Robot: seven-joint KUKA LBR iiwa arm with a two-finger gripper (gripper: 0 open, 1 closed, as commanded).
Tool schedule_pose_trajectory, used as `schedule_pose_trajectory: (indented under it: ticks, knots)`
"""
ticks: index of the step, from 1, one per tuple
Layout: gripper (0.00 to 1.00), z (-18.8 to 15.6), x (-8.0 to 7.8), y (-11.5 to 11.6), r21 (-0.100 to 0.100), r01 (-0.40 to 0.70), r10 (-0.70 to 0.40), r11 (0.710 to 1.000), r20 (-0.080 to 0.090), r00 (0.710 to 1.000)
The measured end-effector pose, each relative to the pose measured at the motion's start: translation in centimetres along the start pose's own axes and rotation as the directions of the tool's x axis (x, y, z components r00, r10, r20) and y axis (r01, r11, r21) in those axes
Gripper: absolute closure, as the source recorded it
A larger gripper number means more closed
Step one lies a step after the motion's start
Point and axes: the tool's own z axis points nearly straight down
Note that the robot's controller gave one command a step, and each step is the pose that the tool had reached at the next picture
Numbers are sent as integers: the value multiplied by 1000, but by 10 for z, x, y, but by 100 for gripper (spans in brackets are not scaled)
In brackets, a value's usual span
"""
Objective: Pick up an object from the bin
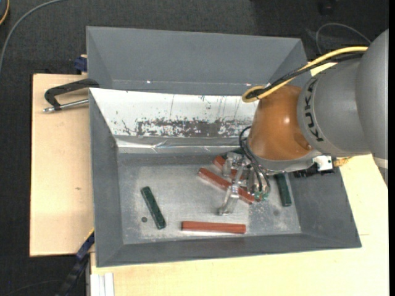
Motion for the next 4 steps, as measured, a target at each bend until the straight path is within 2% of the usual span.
schedule_pose_trajectory:
  ticks: [1, 2, 3, 4]
  knots:
    - [100, -2, -3, 1, -2, 0, 0, 1000, 9, 1000]
    - [100, -10, 21, -16, 1, 176, -176, 984, -4, 984]
    - [0, -10, 21, -16, 1, 176, -176, 984, -4, 984]
    - [0, -1, -42, -49, 3, 177, -177, 984, 6, 984]
